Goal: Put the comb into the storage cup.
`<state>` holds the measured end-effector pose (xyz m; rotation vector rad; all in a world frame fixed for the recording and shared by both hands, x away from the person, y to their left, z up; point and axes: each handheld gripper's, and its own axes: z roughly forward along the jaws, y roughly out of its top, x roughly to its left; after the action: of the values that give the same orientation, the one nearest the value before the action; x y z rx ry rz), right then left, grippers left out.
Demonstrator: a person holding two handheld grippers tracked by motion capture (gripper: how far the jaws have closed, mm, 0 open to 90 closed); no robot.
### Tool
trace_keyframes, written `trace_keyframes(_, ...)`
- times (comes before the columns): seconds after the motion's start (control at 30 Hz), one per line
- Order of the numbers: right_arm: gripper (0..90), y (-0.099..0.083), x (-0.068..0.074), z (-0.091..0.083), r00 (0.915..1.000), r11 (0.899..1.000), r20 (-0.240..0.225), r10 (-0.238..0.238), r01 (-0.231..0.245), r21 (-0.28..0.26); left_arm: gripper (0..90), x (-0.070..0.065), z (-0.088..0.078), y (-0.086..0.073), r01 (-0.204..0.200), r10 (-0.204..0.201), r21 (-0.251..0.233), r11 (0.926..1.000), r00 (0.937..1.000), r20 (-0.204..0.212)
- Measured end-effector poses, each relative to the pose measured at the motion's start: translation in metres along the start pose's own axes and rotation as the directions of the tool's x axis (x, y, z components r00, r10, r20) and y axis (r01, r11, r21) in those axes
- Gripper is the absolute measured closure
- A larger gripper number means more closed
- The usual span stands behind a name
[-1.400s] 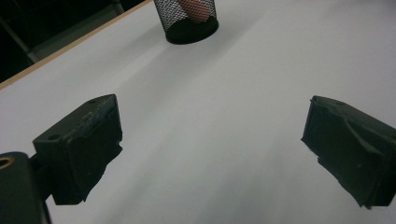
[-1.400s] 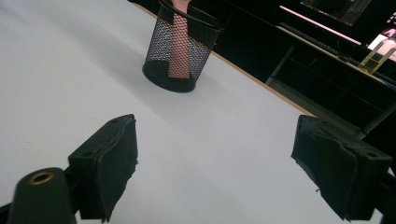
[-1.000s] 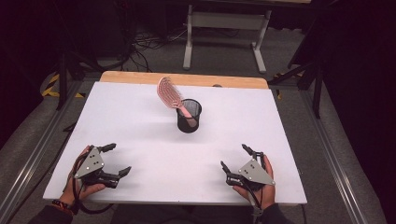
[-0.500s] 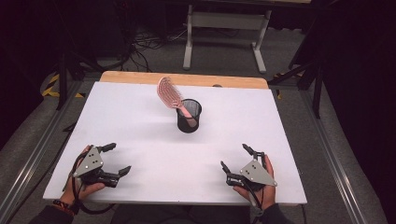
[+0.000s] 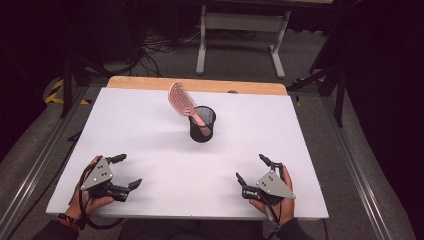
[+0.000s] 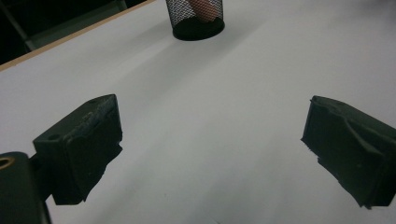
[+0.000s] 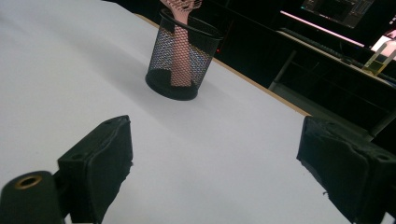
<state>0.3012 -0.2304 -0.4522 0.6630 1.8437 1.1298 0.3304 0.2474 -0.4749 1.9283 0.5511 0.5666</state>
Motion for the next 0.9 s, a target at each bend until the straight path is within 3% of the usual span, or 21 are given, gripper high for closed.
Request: trace_keyframes(0.9,10.7,-0.0007,-0.0018,0.0006,1.0000,1.000,0.008,0.005,-0.005,0.004,5.8,0.0015,0.0020,0.0016,-0.001,0.001,-0.006,1.0000,0.9999,0.016)
